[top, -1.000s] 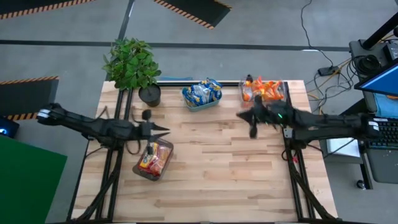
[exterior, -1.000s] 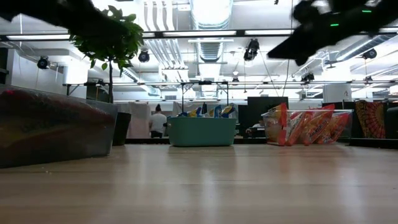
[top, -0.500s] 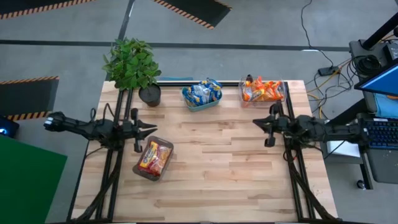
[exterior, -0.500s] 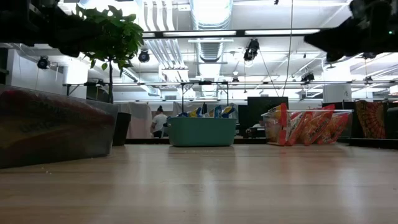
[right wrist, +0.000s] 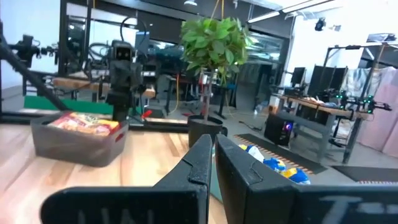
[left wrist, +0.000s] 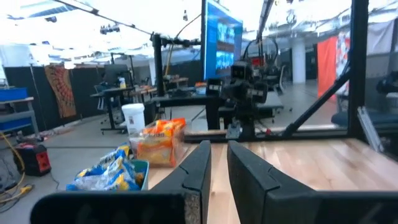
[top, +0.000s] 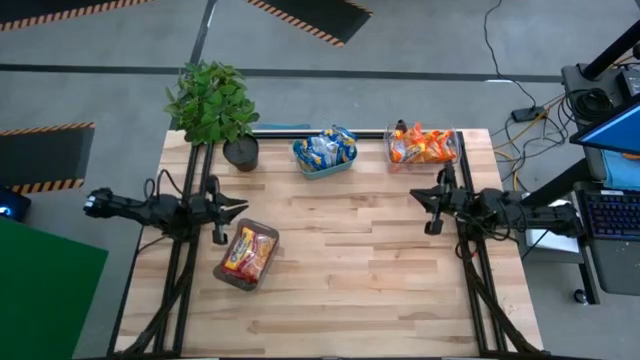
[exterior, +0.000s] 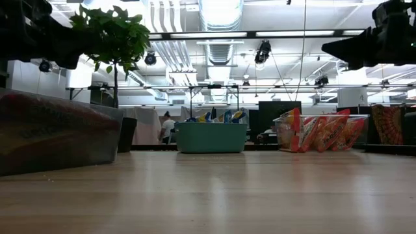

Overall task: Sort Maruchan noodles
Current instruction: Return to Home Position

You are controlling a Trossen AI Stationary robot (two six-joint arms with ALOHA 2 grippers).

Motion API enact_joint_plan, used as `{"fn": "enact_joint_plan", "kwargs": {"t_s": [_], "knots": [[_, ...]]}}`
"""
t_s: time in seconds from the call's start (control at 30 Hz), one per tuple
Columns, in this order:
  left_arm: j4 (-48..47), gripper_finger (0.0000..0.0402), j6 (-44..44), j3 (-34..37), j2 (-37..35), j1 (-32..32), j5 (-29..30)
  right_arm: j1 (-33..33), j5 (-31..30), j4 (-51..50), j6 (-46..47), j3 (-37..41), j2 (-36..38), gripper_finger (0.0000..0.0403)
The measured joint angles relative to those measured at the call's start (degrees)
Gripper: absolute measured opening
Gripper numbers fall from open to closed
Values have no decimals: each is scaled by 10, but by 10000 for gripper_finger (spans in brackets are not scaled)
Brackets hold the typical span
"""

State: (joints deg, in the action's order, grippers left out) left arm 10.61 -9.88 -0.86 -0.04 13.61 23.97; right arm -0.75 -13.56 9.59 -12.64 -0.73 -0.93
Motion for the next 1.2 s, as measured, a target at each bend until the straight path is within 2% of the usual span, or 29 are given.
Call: {"fn": "enact_joint_plan", "kwargs": {"t_s": [0.2,0.27,0.37,0.43,0.53,0.77,1.2], "knots": [[4,37,14,3,2,0,25,0,-2,1,4,0,0,13],[5,37,23,3,2,0,74,0,-1,-1,6,0,-4,13],[5,37,41,3,3,0,190,0,-1,-2,7,0,-9,13],[2,37,42,2,3,0,252,0,0,-2,41,0,-12,13],[0,37,42,-1,3,0,301,0,0,-4,104,0,-15,13],[0,37,42,-1,6,0,306,0,0,-3,187,0,-15,13],[0,37,43,-2,9,0,306,0,0,-3,181,0,-15,13]]}}
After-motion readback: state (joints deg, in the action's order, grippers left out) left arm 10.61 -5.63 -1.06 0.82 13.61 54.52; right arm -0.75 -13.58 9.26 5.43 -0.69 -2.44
